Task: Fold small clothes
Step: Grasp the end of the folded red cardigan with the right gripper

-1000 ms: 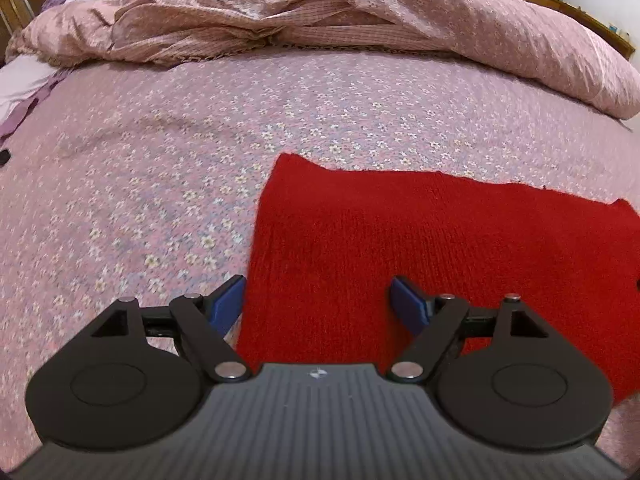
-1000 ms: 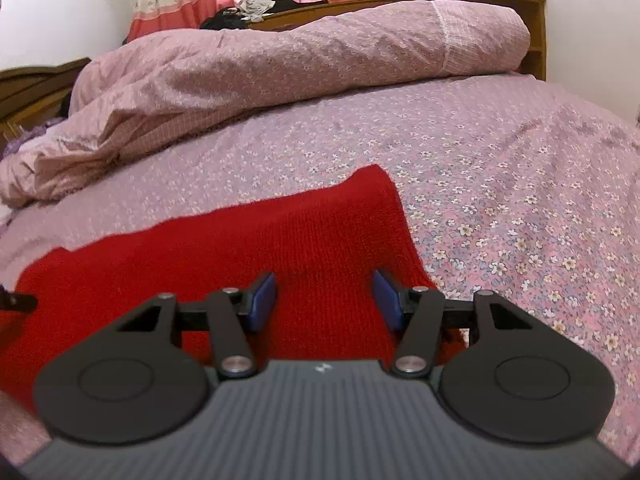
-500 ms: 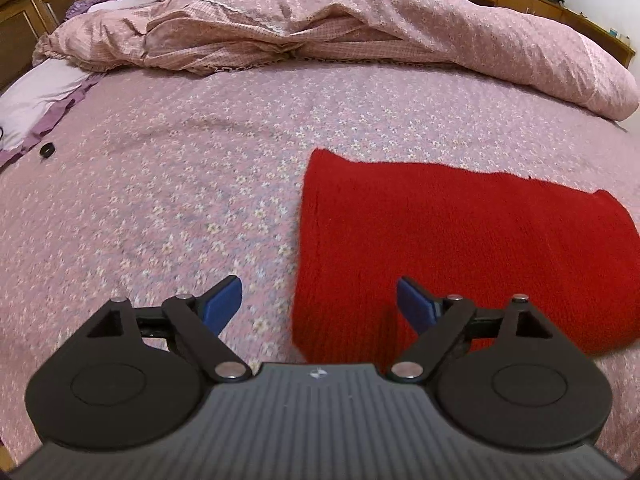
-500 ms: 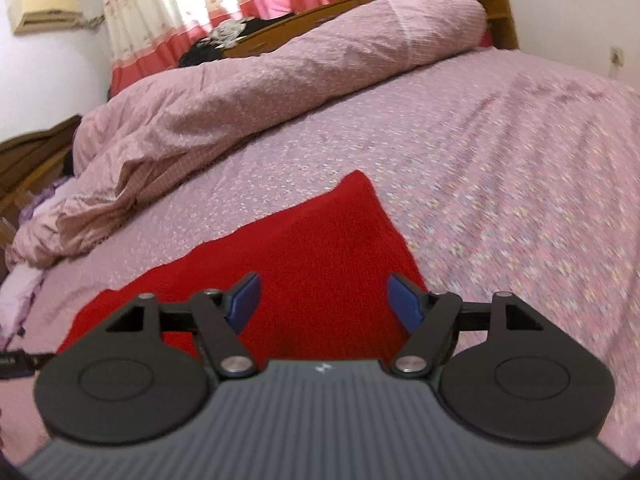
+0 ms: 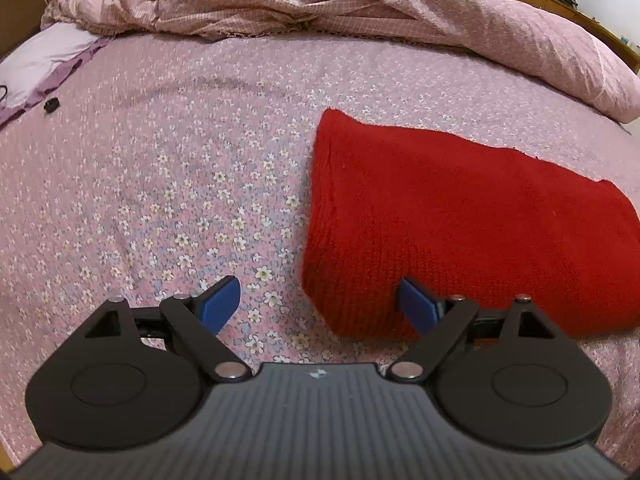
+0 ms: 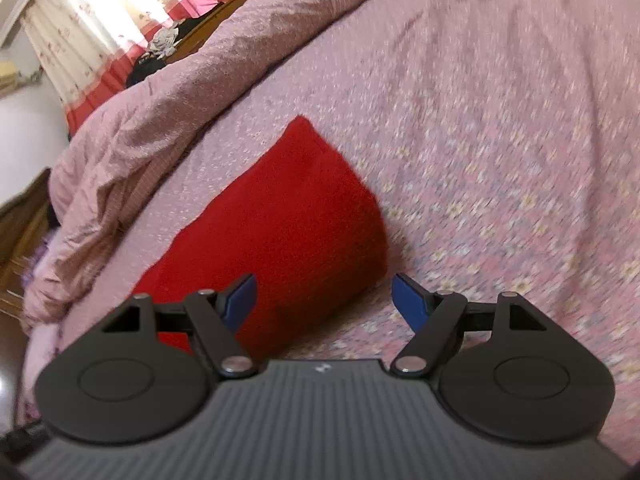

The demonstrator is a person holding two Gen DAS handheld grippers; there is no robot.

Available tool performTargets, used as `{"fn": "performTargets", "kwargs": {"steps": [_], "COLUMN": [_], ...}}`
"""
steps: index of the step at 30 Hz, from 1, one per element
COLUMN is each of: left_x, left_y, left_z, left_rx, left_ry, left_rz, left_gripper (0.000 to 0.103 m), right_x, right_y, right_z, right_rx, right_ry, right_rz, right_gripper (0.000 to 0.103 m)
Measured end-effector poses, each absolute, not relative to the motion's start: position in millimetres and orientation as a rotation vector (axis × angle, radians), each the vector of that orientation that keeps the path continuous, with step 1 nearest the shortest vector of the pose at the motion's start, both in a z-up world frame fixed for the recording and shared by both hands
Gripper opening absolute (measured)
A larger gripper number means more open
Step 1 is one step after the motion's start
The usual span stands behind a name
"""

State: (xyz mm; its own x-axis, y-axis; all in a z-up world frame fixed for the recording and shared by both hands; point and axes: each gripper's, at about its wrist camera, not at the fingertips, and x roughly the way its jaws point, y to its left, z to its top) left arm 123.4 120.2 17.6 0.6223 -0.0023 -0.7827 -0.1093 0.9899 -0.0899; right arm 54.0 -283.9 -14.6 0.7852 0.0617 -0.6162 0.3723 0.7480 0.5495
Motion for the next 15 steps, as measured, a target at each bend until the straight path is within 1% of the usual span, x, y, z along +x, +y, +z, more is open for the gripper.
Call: {"fn": "performTargets", "kwargs": {"steps": [2, 4, 7, 15], "left_x": [125, 127, 129, 133], "left_y": [120, 120, 120, 121], "left_z": [15, 13, 10, 3], "left_rx": [-0.138, -0.136, -0.135, -0.139], "left_ry": [0.904, 0.910, 0.915, 0.933], "left_rz": [0.063, 0.066, 0.068, 0.077], "left_gripper": [0.090, 0.090, 0.091, 0.093], "right_x": [59, 65, 71, 79], "right_y": [-284, -284, -283, -272], "right_z": [-20, -26, -34, -43], "right_rx": [0.755, 0.801, 0.854, 0.814], "right_ry": [0.653, 0.649, 0.627, 0.587], "right_rz": [-0.182, -0.184, -0.190, -0.167], "right_gripper": [0.076, 0.078, 0.078, 0.078]}}
